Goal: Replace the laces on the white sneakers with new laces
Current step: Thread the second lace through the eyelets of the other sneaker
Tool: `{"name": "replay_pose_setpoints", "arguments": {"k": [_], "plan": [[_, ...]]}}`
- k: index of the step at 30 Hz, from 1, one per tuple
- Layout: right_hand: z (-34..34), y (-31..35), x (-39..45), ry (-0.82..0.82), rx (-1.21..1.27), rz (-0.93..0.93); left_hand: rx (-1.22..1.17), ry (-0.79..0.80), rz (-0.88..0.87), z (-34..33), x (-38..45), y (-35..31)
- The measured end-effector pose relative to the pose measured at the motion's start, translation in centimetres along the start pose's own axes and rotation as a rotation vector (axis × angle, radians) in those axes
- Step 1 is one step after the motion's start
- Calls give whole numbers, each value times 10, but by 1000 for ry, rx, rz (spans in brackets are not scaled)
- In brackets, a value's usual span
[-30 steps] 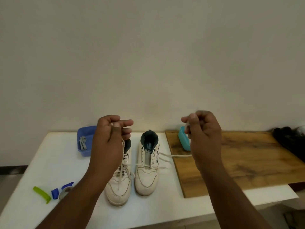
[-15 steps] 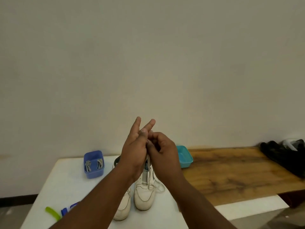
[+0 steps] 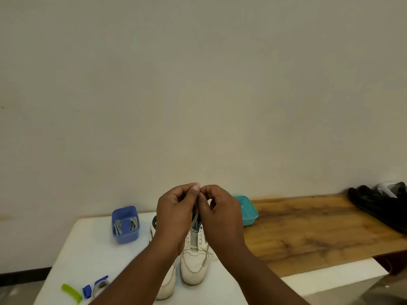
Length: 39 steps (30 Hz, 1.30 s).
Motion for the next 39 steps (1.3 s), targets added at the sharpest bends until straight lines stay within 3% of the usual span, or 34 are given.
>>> {"name": "replay_pose_setpoints", "arguments": {"k": [5, 15, 18, 22, 29, 34, 39], "plan": [[3, 3, -2, 44, -176, 82, 100, 13, -88, 1, -1, -1], [18, -4, 0, 45, 79, 5, 106, 27, -217, -5, -7, -7], [21, -4, 5, 99, 196, -87, 29, 44, -132, -7, -5, -1], [16, -2, 12, 315, 390, -231, -86, 78, -12, -8, -1, 3], [5, -8, 21, 464, 442, -388, -97, 137, 44, -4, 3, 12], [26, 23, 49, 315, 406, -194, 84, 355, -126, -14, -1, 21], [42, 60, 78, 302, 210, 57, 579, 389, -55, 5, 7, 111]]}}
Point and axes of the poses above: each hand's wrist, its own x-axis towards the middle knuckle, its own z-axis out of the back of the hand, y = z × x, the point moved 8 cm from there along x, towards the middle knuckle, and after that the axes turned 6 degrees about -z, right-handed, at the moved point
